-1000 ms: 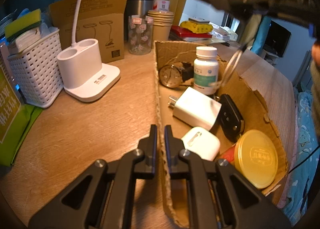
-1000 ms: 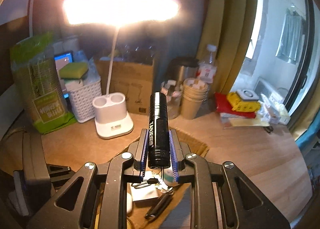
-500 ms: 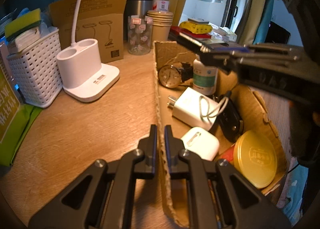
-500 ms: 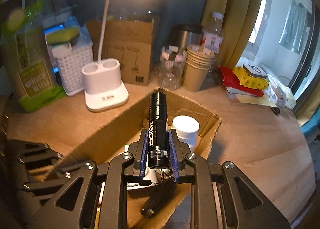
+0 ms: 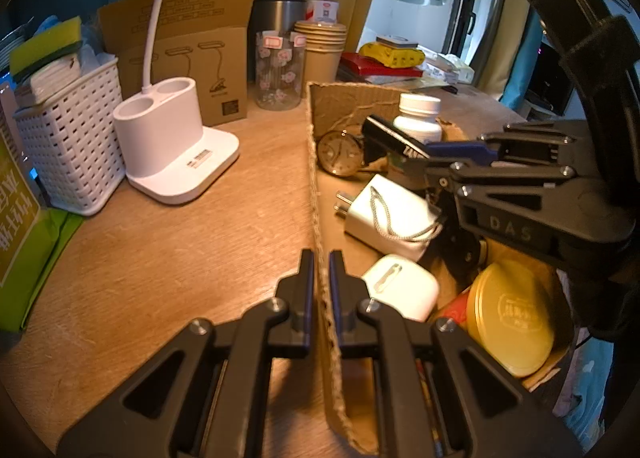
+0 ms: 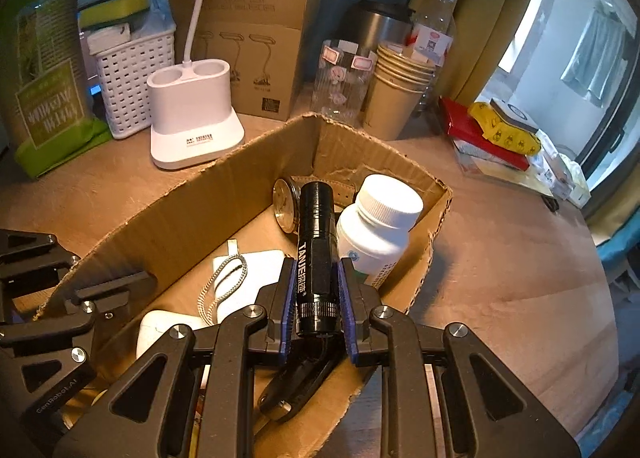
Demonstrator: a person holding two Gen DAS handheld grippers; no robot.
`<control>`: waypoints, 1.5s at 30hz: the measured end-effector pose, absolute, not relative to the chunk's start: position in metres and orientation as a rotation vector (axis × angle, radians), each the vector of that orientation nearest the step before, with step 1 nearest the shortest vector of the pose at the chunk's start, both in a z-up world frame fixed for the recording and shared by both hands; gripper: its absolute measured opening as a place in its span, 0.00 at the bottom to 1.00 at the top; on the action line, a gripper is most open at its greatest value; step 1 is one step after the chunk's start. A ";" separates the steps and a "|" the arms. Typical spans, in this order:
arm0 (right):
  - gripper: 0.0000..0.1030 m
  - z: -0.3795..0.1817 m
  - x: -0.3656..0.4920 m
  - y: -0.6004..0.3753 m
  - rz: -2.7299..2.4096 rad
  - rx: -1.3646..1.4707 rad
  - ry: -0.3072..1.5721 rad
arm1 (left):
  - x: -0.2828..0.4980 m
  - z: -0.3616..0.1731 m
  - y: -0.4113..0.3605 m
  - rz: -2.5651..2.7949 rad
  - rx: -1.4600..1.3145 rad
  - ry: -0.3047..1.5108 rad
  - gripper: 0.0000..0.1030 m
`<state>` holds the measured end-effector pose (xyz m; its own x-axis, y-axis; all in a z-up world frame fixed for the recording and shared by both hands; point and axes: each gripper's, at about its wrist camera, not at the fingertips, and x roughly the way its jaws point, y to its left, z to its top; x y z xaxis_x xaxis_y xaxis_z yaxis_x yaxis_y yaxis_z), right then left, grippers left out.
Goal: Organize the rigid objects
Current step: 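Lower the flashlight into the box and open the right tool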
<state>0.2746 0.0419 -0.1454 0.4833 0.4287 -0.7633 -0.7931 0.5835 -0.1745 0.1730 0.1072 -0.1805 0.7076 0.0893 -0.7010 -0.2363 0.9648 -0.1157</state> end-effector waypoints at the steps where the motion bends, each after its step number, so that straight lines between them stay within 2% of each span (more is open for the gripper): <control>1: 0.21 -0.146 0.275 0.042 0.790 -0.563 0.741 | 0.173 -0.181 0.107 0.182 -0.203 0.765 0.08; 19: 0.21 -0.151 0.280 0.046 0.789 -0.537 0.788 | 0.172 -0.181 0.107 0.182 -0.204 0.764 0.08; 22: 0.24 -0.151 0.281 0.045 0.795 -0.520 0.801 | 0.172 -0.180 0.106 0.182 -0.205 0.764 0.08; 26: 0.35 -0.149 0.280 0.046 0.817 -0.487 0.817 | 0.172 -0.181 0.107 0.183 -0.204 0.764 0.08; 45: 0.37 -0.120 0.278 0.021 0.793 -0.387 0.773 | 0.172 -0.179 0.107 0.184 -0.197 0.765 0.08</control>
<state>0.2777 0.0206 -0.1205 0.4546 0.4900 -0.7438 -0.7561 0.6537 -0.0315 0.1720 0.1066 -0.1794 0.7074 0.0935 -0.7007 -0.2359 0.9656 -0.1094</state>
